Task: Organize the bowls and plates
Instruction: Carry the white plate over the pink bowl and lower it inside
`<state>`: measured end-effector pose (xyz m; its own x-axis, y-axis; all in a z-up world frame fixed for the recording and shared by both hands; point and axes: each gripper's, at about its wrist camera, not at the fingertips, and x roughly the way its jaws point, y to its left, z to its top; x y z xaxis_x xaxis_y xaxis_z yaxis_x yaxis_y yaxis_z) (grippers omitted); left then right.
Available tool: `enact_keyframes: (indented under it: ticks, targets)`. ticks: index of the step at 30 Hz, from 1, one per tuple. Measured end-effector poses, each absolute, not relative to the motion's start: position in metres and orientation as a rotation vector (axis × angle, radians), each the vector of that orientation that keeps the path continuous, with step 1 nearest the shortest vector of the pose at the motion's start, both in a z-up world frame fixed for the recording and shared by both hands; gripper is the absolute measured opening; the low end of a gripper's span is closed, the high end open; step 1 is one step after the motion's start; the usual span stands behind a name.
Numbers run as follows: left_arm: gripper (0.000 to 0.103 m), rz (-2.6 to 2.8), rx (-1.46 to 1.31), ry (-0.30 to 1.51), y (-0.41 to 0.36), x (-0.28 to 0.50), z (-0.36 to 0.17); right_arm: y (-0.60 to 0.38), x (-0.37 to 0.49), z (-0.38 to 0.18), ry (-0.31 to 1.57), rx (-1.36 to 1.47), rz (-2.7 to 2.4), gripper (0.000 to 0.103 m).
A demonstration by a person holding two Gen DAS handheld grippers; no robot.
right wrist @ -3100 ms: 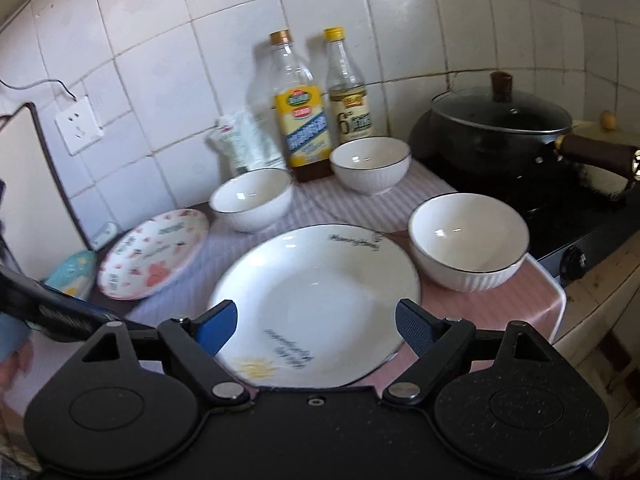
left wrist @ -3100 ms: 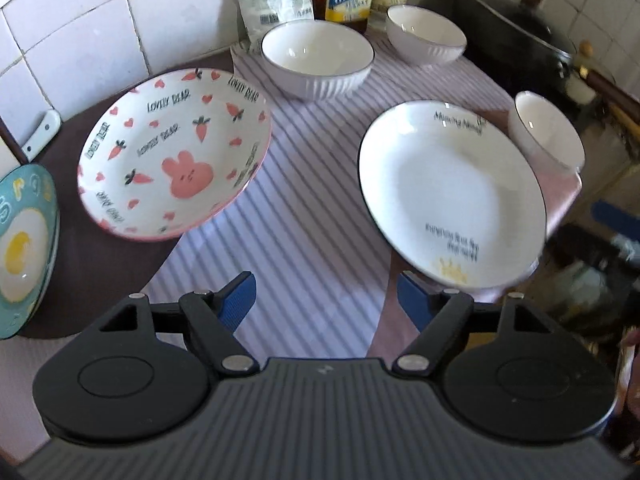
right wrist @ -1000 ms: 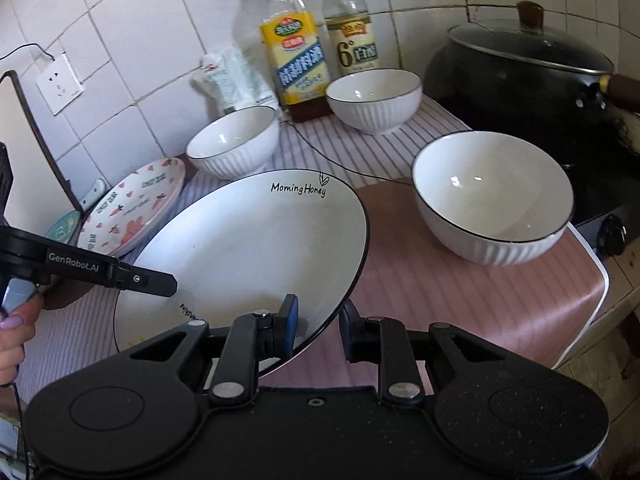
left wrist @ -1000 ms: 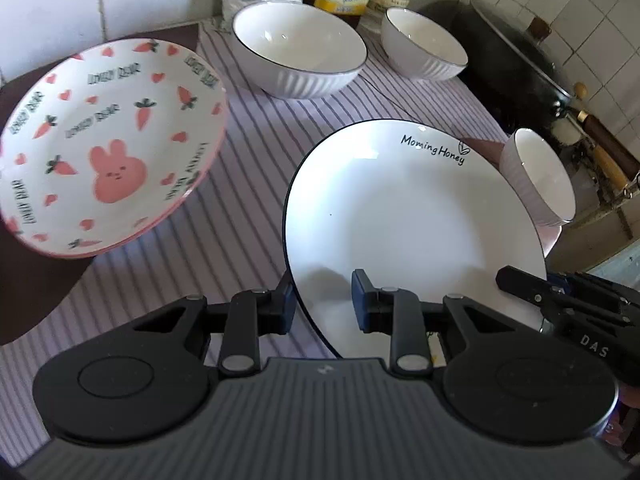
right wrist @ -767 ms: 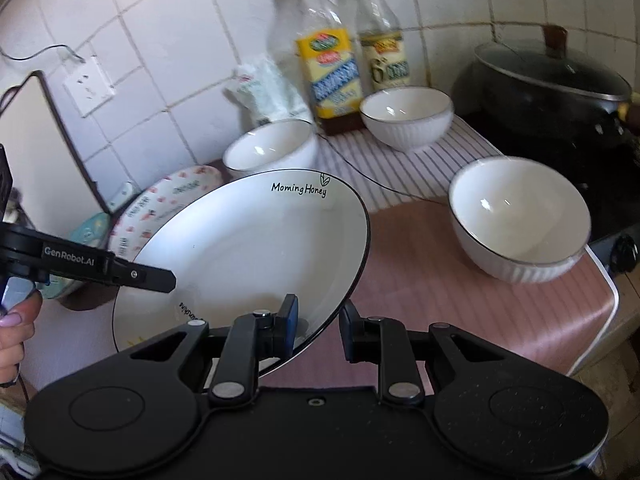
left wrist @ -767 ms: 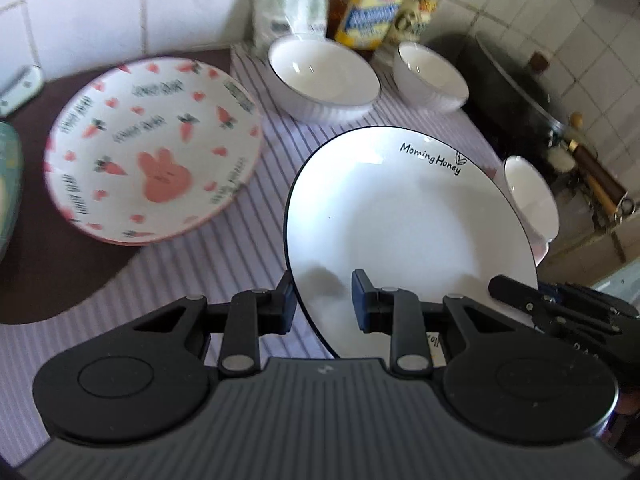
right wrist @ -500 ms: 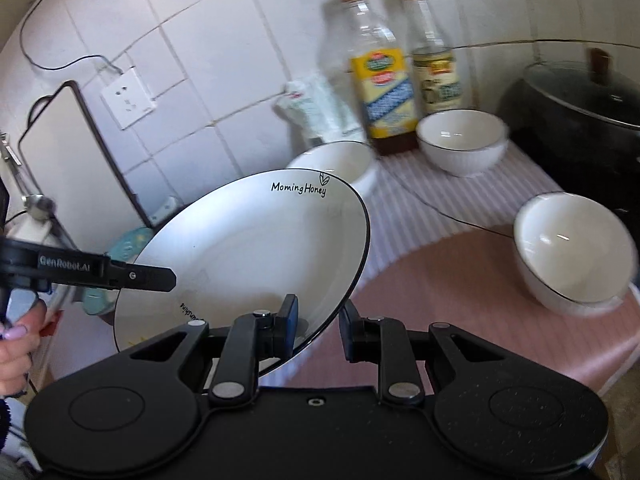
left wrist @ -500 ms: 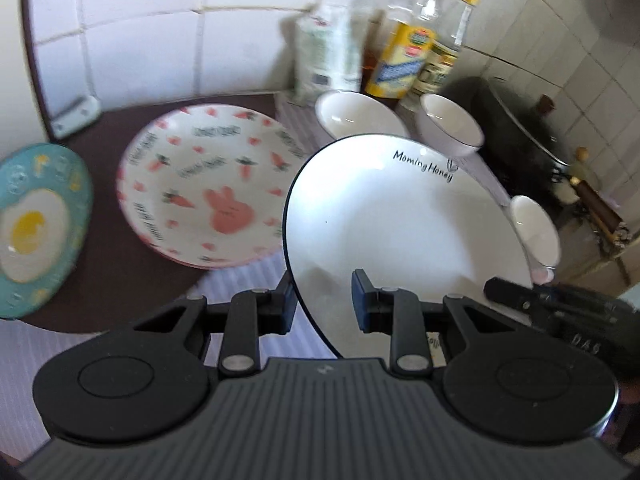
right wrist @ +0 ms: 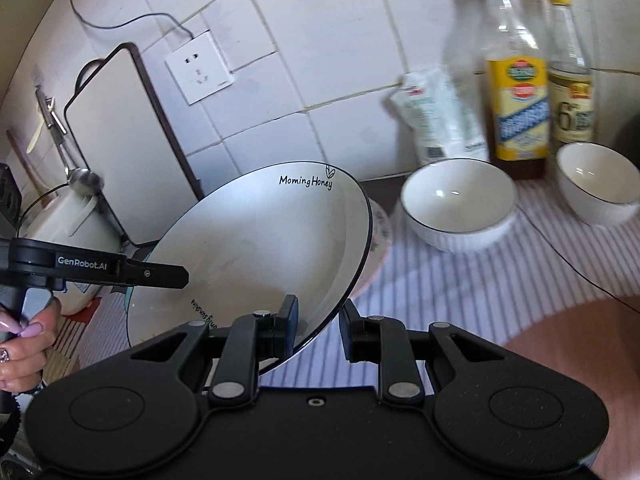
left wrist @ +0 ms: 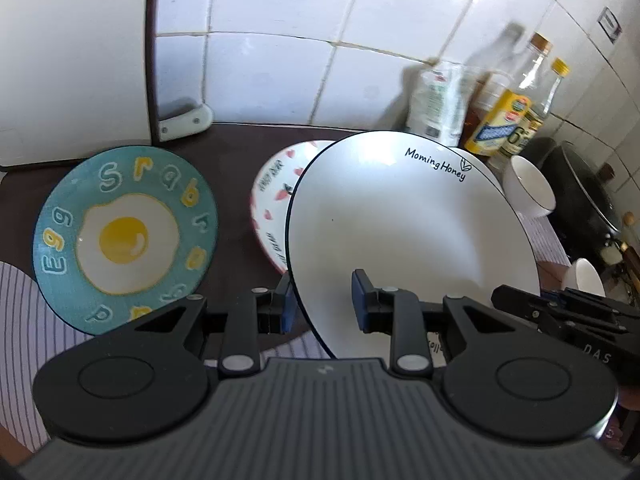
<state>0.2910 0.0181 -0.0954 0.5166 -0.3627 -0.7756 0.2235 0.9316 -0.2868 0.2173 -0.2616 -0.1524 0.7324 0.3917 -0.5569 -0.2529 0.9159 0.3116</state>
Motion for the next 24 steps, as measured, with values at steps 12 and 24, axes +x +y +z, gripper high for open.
enact_keyframes:
  ticks: [12,24]
  targets:
    - [0.027,-0.332,-0.198,1.039,0.025,0.332,-0.141,-0.253,0.263,-0.176,0.681,0.228,0.354,0.027]
    - [0.027,-0.278,-0.124,1.052,0.01,0.351,-0.151,-0.249,0.292,-0.194,0.739,0.232,0.325,0.027]
